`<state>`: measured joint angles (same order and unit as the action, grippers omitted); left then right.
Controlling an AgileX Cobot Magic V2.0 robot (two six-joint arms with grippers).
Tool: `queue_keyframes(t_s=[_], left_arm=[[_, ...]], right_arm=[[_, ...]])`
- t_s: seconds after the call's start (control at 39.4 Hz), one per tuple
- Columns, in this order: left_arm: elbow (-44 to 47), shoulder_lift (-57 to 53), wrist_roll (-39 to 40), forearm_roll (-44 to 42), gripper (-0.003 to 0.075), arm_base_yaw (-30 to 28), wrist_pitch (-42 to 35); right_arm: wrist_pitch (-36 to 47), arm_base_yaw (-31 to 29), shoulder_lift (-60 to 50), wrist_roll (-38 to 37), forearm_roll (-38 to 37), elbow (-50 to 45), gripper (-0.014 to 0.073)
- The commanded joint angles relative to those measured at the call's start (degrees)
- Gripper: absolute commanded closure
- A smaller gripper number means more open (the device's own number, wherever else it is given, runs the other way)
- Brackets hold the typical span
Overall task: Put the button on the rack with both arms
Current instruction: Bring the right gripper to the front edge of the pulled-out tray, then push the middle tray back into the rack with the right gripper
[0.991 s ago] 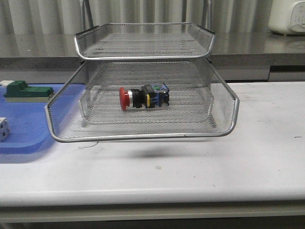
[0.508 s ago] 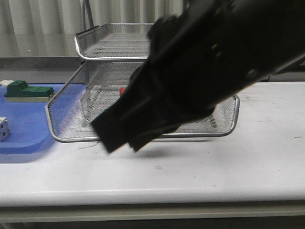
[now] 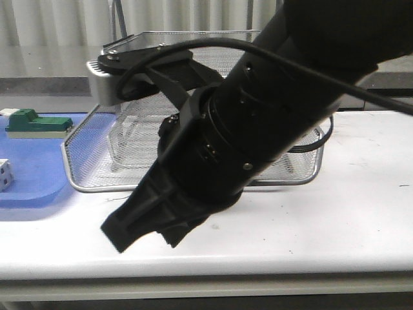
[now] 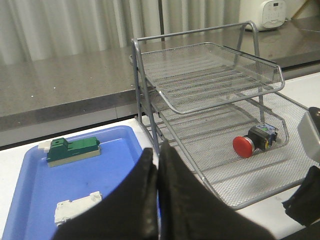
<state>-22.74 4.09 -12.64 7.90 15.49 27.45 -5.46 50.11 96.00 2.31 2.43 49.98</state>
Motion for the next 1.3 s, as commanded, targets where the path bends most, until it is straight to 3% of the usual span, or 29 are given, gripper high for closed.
queue_keyframes(t_s=[0.0, 0.61, 0.99, 1.27], left_arm=[[-1.4, 0.6, 0.5, 0.9, 0.0739, -0.2, -4.8], [-1.4, 0.6, 0.5, 0.9, 0.0739, -0.2, -4.8], [-1.4, 0.6, 0.5, 0.9, 0.0739, -0.2, -4.8], [-1.4, 0.6, 0.5, 0.9, 0.0739, -0.2, -4.8]], right_arm=[[3.0, -1.8, -1.2, 0.6, -0.7, 2.9, 0.0703], [3.7, -11.3, 3.9, 0.6, -4.0, 13.2, 0.0703], [3.5, -13.2, 5.7, 0.6, -4.0, 17.0, 0.0703], [-7.0, -11.8, -1.4, 0.6, -1.1, 17.0, 0.0703]])
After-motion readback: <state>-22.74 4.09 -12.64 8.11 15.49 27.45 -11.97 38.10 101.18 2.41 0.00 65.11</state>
